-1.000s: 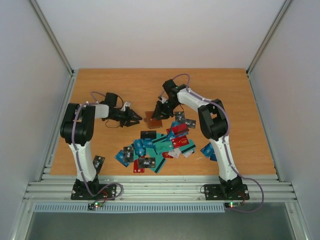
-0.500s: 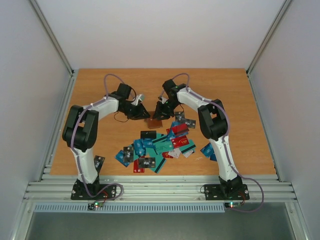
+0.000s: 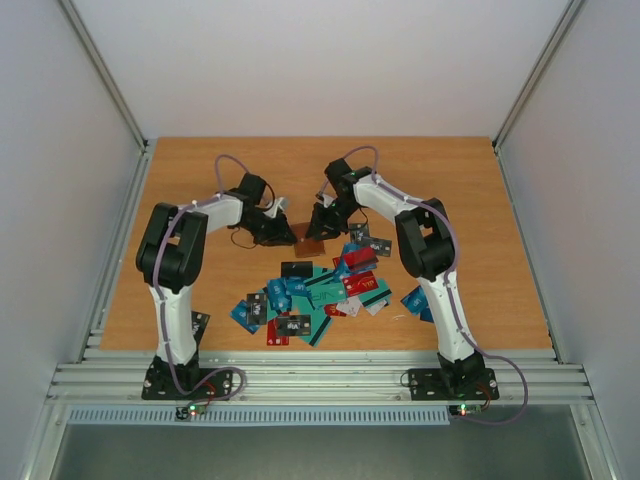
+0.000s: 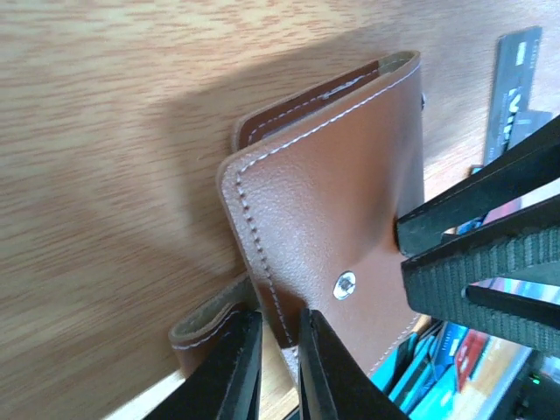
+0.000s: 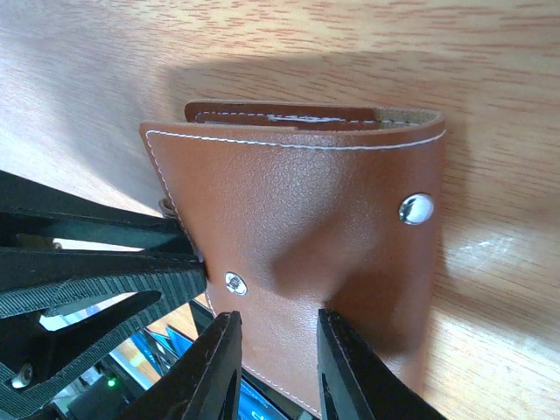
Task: Put the credit cards into the card holder
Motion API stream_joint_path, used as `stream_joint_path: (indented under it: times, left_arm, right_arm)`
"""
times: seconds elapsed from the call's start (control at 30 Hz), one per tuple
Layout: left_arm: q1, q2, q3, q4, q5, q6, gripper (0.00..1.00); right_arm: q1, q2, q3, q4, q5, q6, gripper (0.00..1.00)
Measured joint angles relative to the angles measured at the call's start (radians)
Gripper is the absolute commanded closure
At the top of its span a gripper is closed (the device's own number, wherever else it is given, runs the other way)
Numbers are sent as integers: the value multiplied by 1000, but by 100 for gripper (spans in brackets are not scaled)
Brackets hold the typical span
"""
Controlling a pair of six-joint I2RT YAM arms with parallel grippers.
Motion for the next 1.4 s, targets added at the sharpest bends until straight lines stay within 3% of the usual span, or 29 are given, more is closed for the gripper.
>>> stream_joint_path:
  times: [0.23,0.4,0.57,0.7,1.1,1.4]
  left_arm:
    - [-8,-74,-38,-19,-162,2,83]
    - [6,-167,-85,-52,-353,0,79]
    - [16,-279,-116,-58,-430,-6,77]
    - [16,-290,-116,-37,-391,-7,78]
    - [-12,-68,-51,-10,-109,-1,82]
    - [-22,-54,-10,-27,-71,18,84]
  right_arm:
    - [14,27,61,-58,35,-28,75]
    - [39,55,136,-131,105,-53,75]
    - [59,78,196,-189,166,-71,74]
    - [71,88,224,-217,201,-76,73]
    - [80,94,241,-240,230,-75,74]
    - [80,98,251,-249,233,-64,74]
